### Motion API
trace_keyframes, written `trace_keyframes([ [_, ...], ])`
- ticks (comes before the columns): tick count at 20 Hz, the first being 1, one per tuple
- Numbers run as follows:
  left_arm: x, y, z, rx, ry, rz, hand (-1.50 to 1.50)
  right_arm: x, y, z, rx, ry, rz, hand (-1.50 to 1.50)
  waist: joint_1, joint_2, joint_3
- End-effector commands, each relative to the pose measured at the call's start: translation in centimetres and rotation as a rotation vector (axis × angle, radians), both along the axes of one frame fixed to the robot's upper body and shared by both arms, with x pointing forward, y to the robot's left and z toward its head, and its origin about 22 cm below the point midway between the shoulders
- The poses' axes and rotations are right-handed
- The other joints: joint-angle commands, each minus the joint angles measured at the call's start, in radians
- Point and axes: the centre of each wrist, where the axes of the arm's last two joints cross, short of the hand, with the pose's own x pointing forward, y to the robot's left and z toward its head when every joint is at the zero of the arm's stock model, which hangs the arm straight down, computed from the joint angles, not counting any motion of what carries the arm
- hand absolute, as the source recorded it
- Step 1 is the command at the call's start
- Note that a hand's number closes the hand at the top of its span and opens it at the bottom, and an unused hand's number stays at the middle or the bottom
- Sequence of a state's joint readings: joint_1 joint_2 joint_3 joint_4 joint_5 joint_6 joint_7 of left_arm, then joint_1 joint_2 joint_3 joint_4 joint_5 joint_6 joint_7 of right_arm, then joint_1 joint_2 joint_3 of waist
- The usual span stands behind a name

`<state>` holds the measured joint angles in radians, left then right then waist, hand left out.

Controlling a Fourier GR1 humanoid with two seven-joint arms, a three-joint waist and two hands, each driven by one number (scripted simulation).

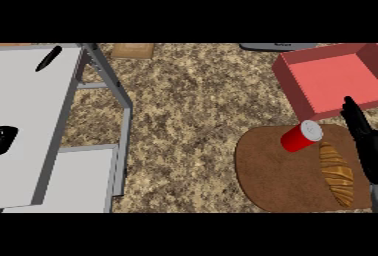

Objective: Pick the can from the cutting board and place it in the cardboard box

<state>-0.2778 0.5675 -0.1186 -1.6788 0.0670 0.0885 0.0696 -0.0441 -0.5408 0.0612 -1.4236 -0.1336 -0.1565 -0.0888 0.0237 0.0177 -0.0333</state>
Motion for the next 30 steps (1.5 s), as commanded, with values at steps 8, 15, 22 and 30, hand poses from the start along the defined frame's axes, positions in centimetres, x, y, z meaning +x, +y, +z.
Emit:
trace_keyframes([
  [8,-1.7,-0.7,-6.1,-0.105,0.208,-0.102,0.0,-1.0,-0.6,-0.1,-0.414,0.052,-0.148,-1.5,-0.062,0.011,0.004],
  [15,-2.8,-3.3,-7.7,-0.173,0.267,-0.129,0.0,-3.1,2.2,-1.2,-0.746,-0.018,-0.154,-1.5,-0.085,-0.016,0.025],
  [22,-3.3,-3.5,-8.6,-0.183,0.285,-0.096,0.0,-3.9,6.2,4.8,-0.886,0.075,-0.135,-1.5,-0.102,-0.023,0.022],
  [30,-2.9,-5.8,-8.0,-0.184,0.28,-0.139,0.0,-5.5,12.0,11.4,-0.795,0.316,-0.021,-1.5,-0.069,-0.017,0.026],
])
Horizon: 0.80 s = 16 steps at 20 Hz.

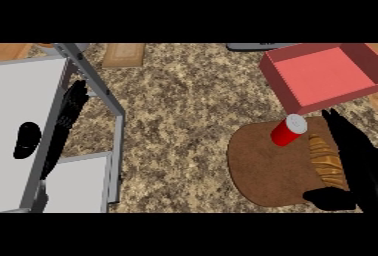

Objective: Pick the can from the cutting board and place it in the cardboard box

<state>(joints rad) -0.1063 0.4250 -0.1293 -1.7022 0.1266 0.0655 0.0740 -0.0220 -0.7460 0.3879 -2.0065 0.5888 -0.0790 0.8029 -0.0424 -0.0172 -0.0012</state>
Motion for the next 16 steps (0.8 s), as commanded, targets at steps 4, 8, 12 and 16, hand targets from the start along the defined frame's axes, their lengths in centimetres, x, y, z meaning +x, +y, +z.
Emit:
trace_keyframes([
  [4,0.7,-5.1,-2.0,0.0,0.083,-0.173,0.0,-0.2,3.4,4.1,0.045,0.151,-0.074,-1.5,0.026,0.02,-0.002],
  [8,1.5,-5.3,-3.4,-0.017,0.094,-0.167,0.0,0.7,3.9,5.1,0.075,0.128,-0.095,-1.5,0.027,0.023,-0.001],
  [12,2.1,-6.3,-2.1,-0.006,0.089,-0.176,0.0,2.9,3.7,3.8,0.078,0.159,-0.125,-1.5,0.036,0.023,0.0],
  [16,2.2,-6.1,-2.7,-0.018,0.094,-0.18,0.0,4.3,4.7,3.1,0.063,0.196,-0.156,-1.5,0.037,0.025,-0.001],
])
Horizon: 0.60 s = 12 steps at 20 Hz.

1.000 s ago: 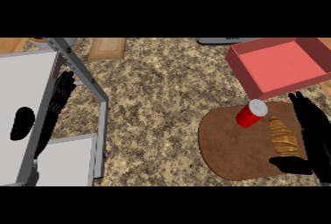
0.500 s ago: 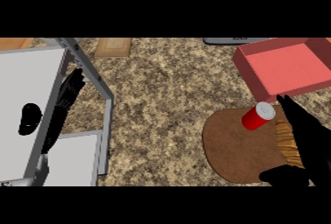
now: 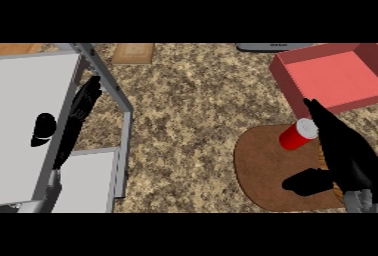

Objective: Pick the can from the cutting board and place it in the cardboard box

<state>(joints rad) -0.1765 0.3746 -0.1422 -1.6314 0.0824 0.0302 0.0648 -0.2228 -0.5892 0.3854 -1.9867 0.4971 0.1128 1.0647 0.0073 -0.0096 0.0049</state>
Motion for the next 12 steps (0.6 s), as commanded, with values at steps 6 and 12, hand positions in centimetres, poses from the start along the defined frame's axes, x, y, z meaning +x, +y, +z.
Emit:
trace_keyframes([
  [6,0.2,-3.1,-3.0,-0.006,0.099,-0.124,0.0,2.3,-0.9,-2.8,-0.048,0.12,-0.094,-1.5,-0.013,0.013,-0.005],
  [12,0.7,-4.3,-2.2,-0.011,0.095,-0.131,0.0,2.3,0.3,-5.4,-0.048,0.054,-0.076,-1.5,-0.015,0.013,-0.004],
])
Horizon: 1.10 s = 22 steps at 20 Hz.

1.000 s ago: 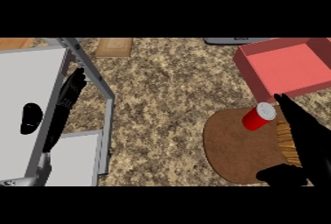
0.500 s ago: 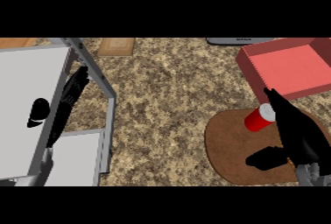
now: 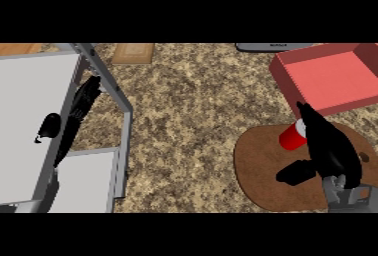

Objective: Pick the can from the cutting board and place it in the cardboard box

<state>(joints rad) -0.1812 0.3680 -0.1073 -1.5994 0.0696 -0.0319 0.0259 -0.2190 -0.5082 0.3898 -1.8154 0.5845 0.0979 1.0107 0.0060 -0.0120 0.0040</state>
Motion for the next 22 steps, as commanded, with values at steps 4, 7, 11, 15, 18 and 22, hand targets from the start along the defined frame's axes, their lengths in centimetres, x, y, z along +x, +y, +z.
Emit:
trace_keyframes([
  [4,0.5,-4.9,-2.1,-0.024,0.111,-0.099,0.0,1.1,1.0,-0.1,-0.025,0.01,-0.031,-1.5,-0.011,0.014,-0.004],
  [7,0.7,-4.6,-3.6,-0.032,0.114,-0.097,0.0,1.3,0.2,-0.9,-0.018,0.037,-0.02,-1.5,-0.014,0.015,-0.004],
  [11,0.0,-5.2,-1.9,-0.025,0.112,-0.099,0.0,1.6,-0.6,-0.5,-0.016,0.086,-0.014,-1.5,-0.008,0.011,-0.004],
  [15,-1.4,-5.1,-3.9,-0.041,0.095,-0.097,0.0,0.5,-0.3,-1.8,-0.011,0.1,-0.034,-1.5,-0.01,0.011,-0.004],
  [18,0.8,-4.3,-3.0,-0.025,0.109,-0.111,0.0,3.6,-0.1,-3.9,-0.013,0.123,-0.042,-1.5,-0.004,0.016,-0.004],
  [22,0.4,-4.7,-3.2,-0.009,0.113,-0.105,0.0,2.6,-0.6,-5.2,-0.019,0.146,-0.024,-1.5,-0.006,0.014,-0.004],
])
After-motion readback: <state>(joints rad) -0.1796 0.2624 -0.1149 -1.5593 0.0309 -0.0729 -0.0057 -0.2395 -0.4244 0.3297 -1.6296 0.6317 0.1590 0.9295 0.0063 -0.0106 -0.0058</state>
